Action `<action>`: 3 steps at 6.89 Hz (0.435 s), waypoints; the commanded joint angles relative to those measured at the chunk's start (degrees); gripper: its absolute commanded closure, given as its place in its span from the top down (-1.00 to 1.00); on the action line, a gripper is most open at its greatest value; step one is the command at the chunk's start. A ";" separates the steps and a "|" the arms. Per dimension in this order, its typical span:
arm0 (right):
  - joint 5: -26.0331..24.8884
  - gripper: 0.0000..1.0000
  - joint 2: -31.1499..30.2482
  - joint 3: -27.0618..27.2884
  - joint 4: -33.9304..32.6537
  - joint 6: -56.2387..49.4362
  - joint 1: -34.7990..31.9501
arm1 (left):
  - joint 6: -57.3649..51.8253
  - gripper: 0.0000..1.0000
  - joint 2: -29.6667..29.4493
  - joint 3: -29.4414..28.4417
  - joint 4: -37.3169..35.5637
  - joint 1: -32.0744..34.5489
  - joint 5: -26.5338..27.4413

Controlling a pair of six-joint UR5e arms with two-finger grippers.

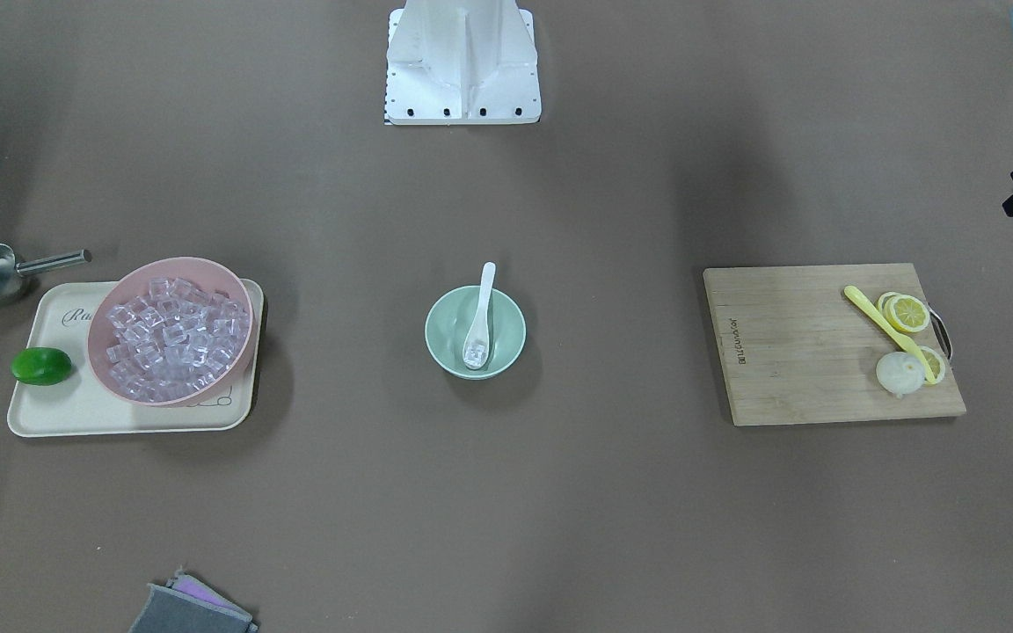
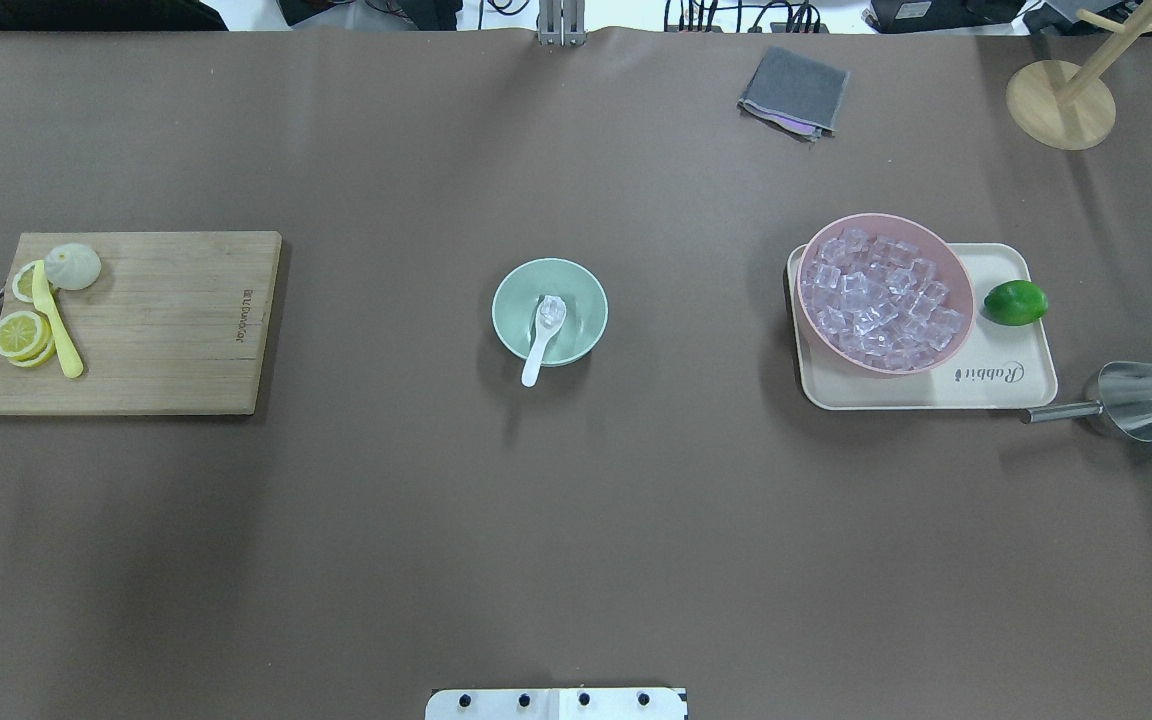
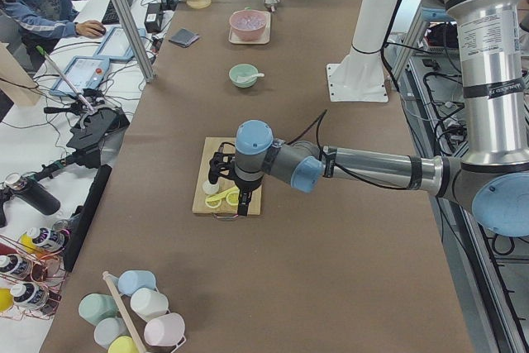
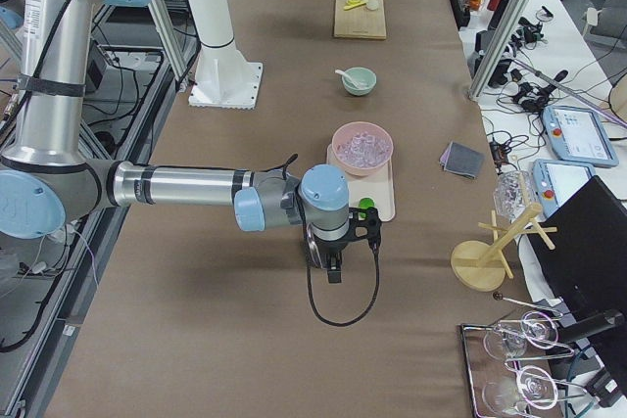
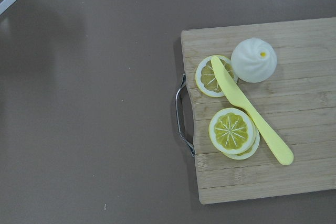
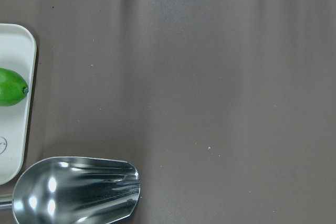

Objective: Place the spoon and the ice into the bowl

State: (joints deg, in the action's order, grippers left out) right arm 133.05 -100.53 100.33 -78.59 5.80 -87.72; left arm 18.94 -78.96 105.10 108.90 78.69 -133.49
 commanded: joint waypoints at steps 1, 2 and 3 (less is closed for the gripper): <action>0.02 1.00 -0.10 -0.13 -0.16 0.00 0.00 | -0.04 0.96 0.39 0.28 0.00 0.15 0.07; 0.02 1.00 -0.10 -0.04 -0.07 0.00 0.00 | -0.04 0.96 0.47 0.54 -0.09 0.15 -0.01; 0.02 1.00 -0.10 -0.04 0.02 0.00 0.00 | -0.04 0.96 0.39 0.72 -0.09 0.15 -0.02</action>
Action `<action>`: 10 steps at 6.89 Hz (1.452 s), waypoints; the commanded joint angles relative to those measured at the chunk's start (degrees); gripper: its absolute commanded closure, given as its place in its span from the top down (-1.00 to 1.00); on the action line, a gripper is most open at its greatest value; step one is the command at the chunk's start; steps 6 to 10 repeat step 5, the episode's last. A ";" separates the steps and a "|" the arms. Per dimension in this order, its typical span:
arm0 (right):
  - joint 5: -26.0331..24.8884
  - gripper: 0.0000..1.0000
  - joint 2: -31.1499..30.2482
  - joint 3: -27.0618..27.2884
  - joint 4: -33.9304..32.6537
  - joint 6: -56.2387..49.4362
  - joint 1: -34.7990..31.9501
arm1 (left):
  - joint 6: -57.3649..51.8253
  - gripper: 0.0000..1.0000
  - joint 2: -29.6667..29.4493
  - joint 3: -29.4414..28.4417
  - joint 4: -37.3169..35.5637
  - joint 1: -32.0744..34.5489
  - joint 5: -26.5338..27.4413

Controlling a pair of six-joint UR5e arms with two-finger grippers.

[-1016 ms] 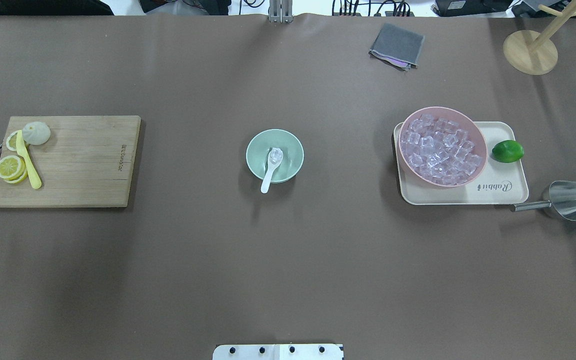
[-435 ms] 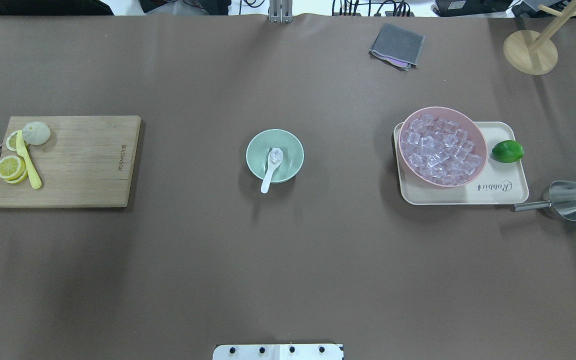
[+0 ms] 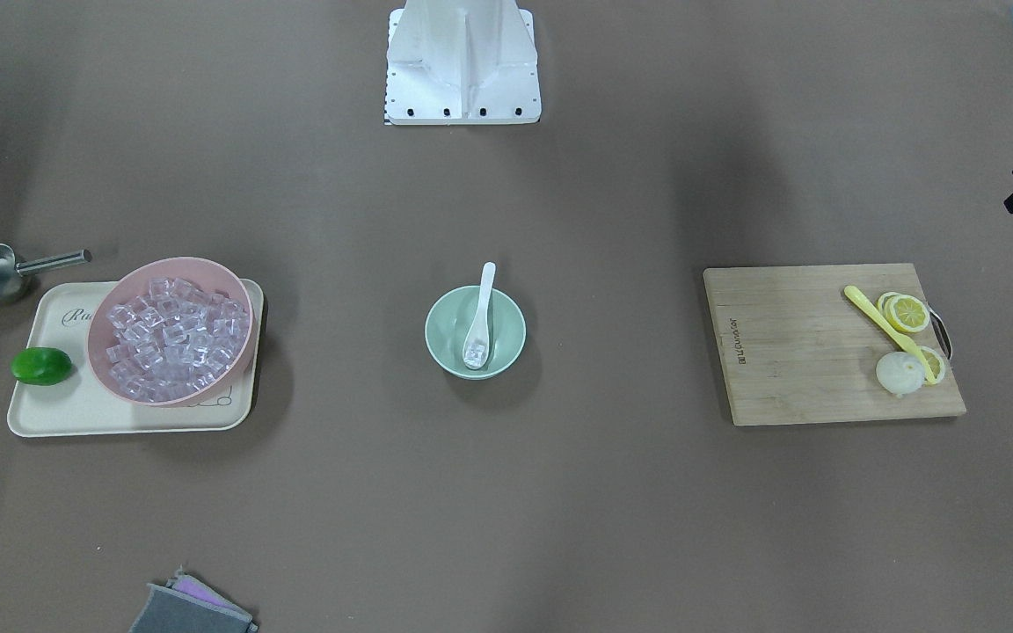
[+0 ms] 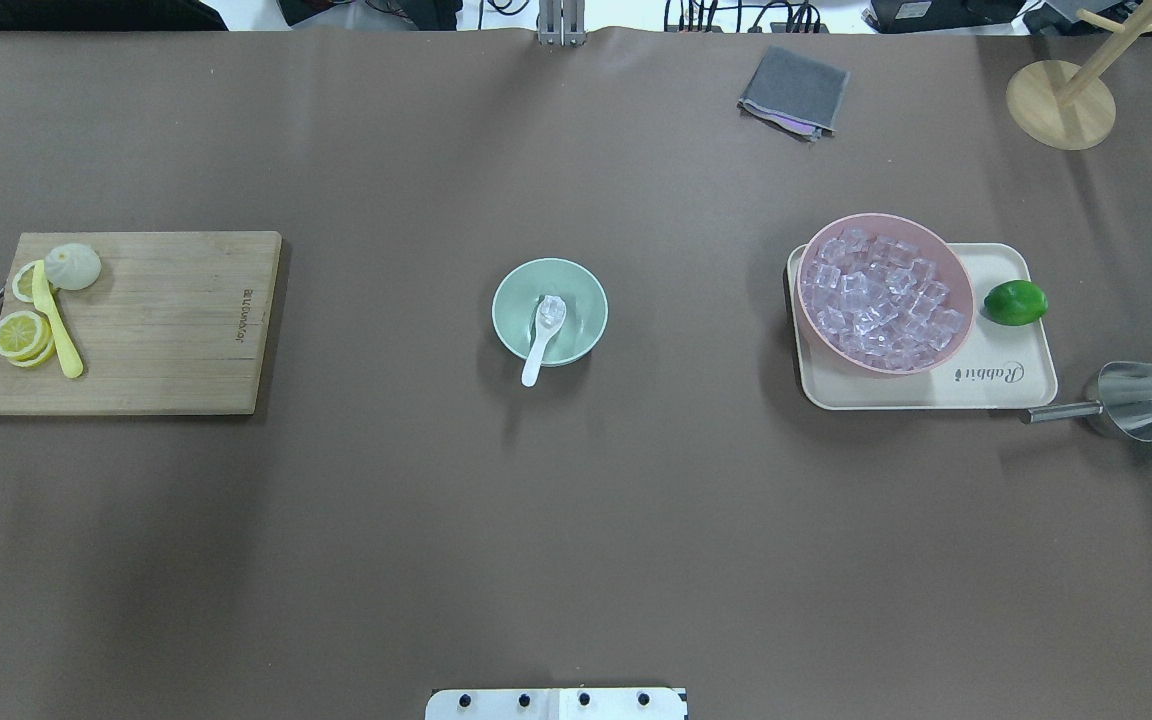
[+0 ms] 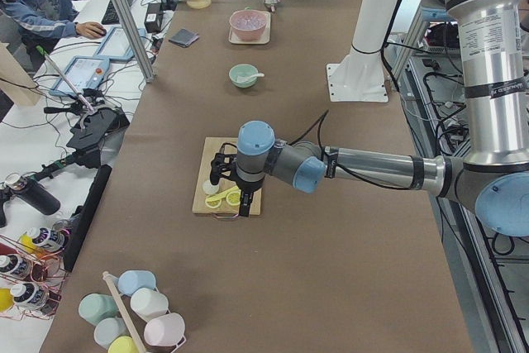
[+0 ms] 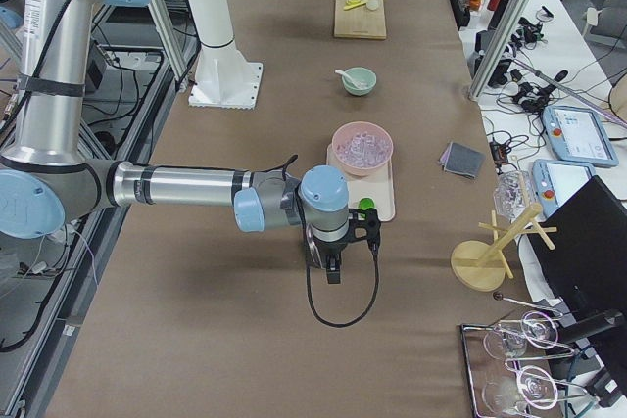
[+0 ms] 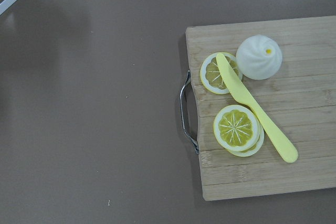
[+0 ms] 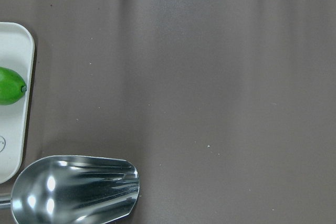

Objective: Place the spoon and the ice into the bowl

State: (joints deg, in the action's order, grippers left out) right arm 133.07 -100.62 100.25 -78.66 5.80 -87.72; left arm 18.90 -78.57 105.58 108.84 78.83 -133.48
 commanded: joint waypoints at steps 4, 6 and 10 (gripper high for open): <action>0.00 1.00 -0.01 0.03 0.08 0.00 0.00 | 0.00 0.96 -0.10 -0.11 -0.03 -0.25 -0.03; -0.17 1.00 -0.01 -0.05 0.08 0.00 0.00 | 0.00 0.96 -0.10 -0.03 -0.03 -0.25 -0.03; -0.17 1.00 -0.01 -0.05 0.08 0.00 0.00 | 0.00 0.96 -0.10 -0.03 -0.03 -0.25 -0.03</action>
